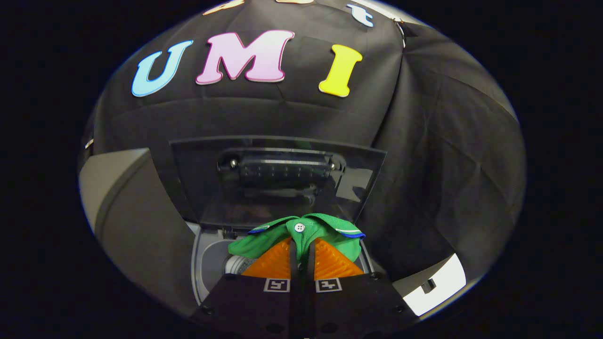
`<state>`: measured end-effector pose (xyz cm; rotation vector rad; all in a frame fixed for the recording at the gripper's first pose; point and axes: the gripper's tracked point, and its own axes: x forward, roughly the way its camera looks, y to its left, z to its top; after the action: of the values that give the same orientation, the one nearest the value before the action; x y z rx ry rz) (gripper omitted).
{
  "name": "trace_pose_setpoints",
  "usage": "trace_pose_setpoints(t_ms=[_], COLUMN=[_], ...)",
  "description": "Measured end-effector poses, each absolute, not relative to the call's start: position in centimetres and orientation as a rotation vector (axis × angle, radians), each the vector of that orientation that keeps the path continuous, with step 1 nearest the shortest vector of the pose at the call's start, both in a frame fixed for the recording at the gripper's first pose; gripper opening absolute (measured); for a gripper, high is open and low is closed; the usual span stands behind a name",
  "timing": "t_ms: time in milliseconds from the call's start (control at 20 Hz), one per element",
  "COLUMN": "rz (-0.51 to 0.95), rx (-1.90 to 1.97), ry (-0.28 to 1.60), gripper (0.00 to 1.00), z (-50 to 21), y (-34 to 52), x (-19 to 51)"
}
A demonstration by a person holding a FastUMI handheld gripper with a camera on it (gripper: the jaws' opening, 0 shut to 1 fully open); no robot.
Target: Put the clothes into the washing machine and then close the washing machine lid.
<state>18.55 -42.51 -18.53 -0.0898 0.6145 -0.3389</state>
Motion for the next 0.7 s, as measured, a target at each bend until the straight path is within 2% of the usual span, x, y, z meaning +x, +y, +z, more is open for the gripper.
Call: trace_pose_setpoints(t_ms=[700], rz=[-0.292], rx=[-0.050], ry=[0.874], gripper=[0.05], z=[-34.9], y=[-43.3], x=[18.9])
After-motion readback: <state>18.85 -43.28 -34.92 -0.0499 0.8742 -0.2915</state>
